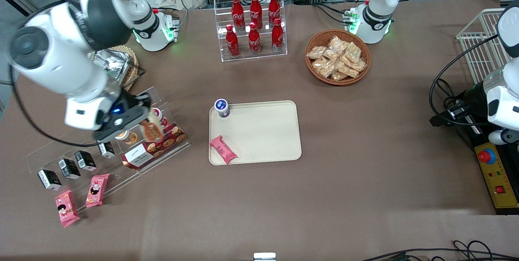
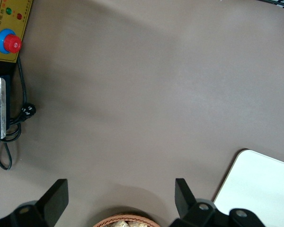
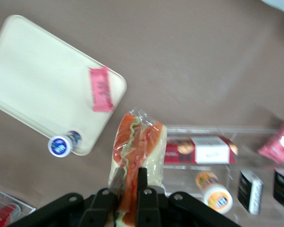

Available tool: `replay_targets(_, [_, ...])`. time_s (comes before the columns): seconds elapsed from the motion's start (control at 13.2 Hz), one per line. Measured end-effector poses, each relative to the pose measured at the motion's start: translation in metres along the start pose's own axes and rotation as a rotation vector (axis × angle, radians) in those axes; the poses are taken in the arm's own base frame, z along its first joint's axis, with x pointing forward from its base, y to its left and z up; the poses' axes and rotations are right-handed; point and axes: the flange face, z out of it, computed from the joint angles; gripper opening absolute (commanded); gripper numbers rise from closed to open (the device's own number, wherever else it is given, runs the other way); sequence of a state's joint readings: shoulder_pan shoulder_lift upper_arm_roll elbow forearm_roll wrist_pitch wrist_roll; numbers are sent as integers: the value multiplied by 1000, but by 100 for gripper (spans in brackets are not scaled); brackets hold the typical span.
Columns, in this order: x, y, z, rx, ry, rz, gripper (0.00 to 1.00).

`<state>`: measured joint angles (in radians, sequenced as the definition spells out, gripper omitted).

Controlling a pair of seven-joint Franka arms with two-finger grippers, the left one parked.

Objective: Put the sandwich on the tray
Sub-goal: 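Lift the sandwich and carry it with the right gripper toward the tray, then lower the sandwich onto the cream tray beside the pink bar and release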

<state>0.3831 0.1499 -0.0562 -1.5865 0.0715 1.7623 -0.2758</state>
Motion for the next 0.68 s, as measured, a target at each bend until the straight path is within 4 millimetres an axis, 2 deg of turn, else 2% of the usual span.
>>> replay_targets(0.15, [20,-37,11,-8,40,-66,0])
replay_targets(0.3, [44,-71,37,-16,78,-124,0])
replay_targets(0.53, [76,-118,102,-23,105,-215,0])
replay_targets(0.68, [89,-148,144,-24,108,-272,0])
